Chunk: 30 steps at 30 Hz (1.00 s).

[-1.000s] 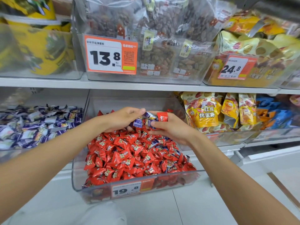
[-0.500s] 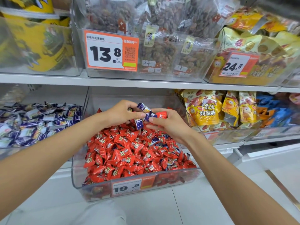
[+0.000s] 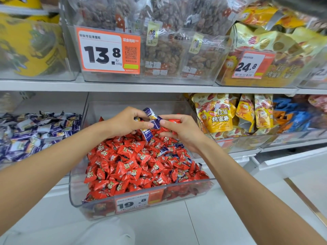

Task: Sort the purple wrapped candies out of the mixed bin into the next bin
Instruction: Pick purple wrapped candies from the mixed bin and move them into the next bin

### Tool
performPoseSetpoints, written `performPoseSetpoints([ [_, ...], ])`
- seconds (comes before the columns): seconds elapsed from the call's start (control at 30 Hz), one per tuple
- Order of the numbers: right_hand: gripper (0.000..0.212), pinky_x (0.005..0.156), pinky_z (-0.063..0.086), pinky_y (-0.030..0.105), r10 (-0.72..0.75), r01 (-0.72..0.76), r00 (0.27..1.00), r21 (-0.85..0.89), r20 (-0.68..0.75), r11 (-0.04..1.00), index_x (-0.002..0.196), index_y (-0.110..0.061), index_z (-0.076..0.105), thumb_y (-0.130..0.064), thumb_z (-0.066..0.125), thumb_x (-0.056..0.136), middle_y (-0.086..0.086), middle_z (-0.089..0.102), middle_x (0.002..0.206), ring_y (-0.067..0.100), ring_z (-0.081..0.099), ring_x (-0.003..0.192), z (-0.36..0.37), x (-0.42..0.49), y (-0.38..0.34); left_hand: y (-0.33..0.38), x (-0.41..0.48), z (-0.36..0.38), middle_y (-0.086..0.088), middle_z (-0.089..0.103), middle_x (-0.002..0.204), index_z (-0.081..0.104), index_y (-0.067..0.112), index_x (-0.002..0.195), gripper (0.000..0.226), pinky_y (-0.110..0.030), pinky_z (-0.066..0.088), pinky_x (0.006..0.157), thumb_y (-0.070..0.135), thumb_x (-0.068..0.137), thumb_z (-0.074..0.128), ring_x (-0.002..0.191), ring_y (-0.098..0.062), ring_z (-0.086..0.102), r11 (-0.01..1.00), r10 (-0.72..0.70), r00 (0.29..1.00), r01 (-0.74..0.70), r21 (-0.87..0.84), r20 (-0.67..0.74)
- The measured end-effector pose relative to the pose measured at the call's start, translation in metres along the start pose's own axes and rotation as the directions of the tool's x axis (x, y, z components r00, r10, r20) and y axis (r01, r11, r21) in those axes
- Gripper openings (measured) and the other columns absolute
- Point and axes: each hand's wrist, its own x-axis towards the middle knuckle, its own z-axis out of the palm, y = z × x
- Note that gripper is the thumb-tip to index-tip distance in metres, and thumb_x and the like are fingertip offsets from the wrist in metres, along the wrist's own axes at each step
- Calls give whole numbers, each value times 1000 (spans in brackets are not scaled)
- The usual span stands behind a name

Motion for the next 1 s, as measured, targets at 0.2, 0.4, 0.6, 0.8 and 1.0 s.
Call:
performPoseSetpoints([
  [0.2, 32, 86, 58, 36, 79, -78, 974, -16, 214, 997, 126, -9, 60, -7, 58, 95, 11, 70, 109, 22, 66, 111, -10, -9, -1, 2, -2, -9, 19, 66, 64, 69, 19, 88, 8, -7, 38, 56, 11, 89, 67, 58, 9, 53, 995, 74, 990, -66, 68, -124],
  [0.4, 26, 99, 51, 35, 34, -29, 999, -623, -4, 781, 113, -11, 68, 3, 58, 92, 4, 70, 108, 9, 64, 100, -40, 0, 13, -6, -1, -10, 3, 67, 75, 72, 12, 88, 6, -17, 36, 58, 17, 87, 70, 63, 0, 50, 985, 73, 985, -47, 169, -153],
  [0.6, 48, 89, 52, 39, 186, 21, 970, -812, 159, 583, 128, -5, 57, -11, 75, 84, 8, 65, 104, 23, 62, 94, -17, 14, 65, -4, -1, -12, -2, 67, 83, 68, 21, 84, 5, -9, 36, 59, 17, 87, 69, 70, -6, 53, 983, 60, 979, -24, 185, -194],
  [0.8, 50, 76, 57, 34, 50, 15, 996, -711, 70, 703, 141, -19, 46, -8, 57, 94, -1, 67, 79, 11, 66, 70, -44, 17, 28, -3, 2, -9, 19, 63, 59, 66, 27, 78, 13, -7, 34, 52, 18, 87, 70, 54, 8, 52, 977, 53, 982, -13, 212, -184],
  [1.0, 15, 75, 50, 34, 439, 18, 887, -961, 144, 277, 98, -8, 63, -15, 63, 85, 12, 65, 104, 26, 61, 93, -45, 0, 15, 0, 1, -8, 20, 58, 51, 68, 15, 86, 2, -6, 32, 47, 16, 86, 70, 46, 6, 48, 966, 70, 978, -18, 256, -195],
])
